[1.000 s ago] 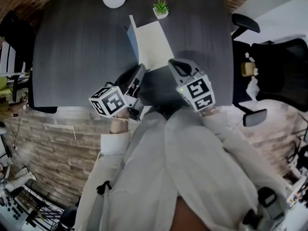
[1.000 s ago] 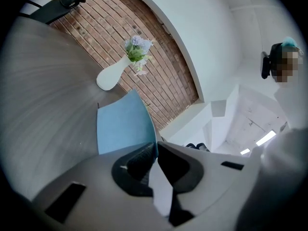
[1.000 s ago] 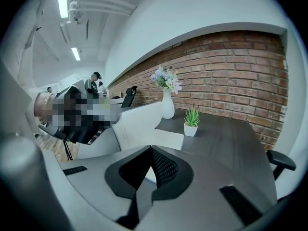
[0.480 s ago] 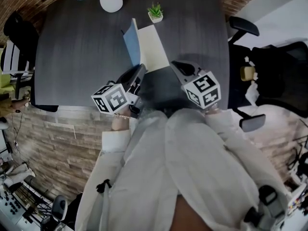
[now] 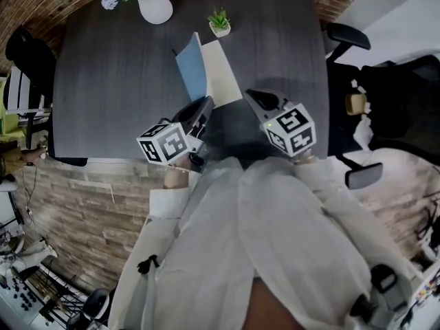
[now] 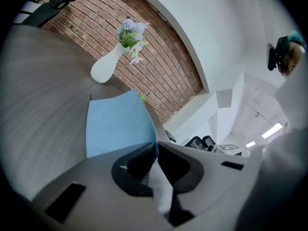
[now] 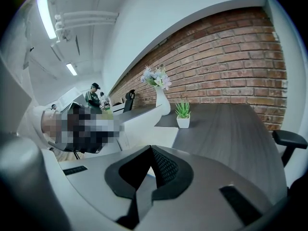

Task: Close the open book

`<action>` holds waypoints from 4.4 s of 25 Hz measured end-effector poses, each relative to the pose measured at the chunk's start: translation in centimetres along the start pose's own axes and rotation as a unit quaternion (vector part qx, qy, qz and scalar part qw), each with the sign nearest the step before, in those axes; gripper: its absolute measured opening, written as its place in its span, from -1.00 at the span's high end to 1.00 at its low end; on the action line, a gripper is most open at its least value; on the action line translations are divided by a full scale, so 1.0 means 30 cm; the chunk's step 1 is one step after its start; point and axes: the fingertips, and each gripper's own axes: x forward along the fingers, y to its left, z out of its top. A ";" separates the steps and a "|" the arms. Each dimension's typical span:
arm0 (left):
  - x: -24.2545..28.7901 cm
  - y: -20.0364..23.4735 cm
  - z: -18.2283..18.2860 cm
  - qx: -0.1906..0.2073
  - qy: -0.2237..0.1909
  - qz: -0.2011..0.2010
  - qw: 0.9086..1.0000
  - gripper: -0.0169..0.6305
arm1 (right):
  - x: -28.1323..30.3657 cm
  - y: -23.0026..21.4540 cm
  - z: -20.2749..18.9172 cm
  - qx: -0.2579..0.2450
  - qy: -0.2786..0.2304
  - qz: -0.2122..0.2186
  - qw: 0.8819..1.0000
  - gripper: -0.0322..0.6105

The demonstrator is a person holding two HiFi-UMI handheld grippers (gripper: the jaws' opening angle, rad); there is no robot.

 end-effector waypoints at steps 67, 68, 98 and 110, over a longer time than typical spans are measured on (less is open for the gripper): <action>0.317 0.074 -0.211 0.158 0.215 0.082 0.960 0.76 | 0.016 -0.118 -0.136 0.064 0.035 -0.009 0.997 0.89; 0.316 0.075 -0.212 0.160 0.216 0.082 0.960 0.76 | 0.017 -0.118 -0.137 0.064 0.036 -0.009 0.997 0.89; 0.240 -0.042 -0.090 0.254 0.090 0.048 0.962 0.69 | 0.006 -0.060 -0.054 0.033 0.027 -0.003 0.999 0.89; 0.081 -0.122 0.025 0.282 -0.017 0.016 0.959 0.91 | 0.010 0.041 0.085 0.012 -0.037 0.033 0.999 0.89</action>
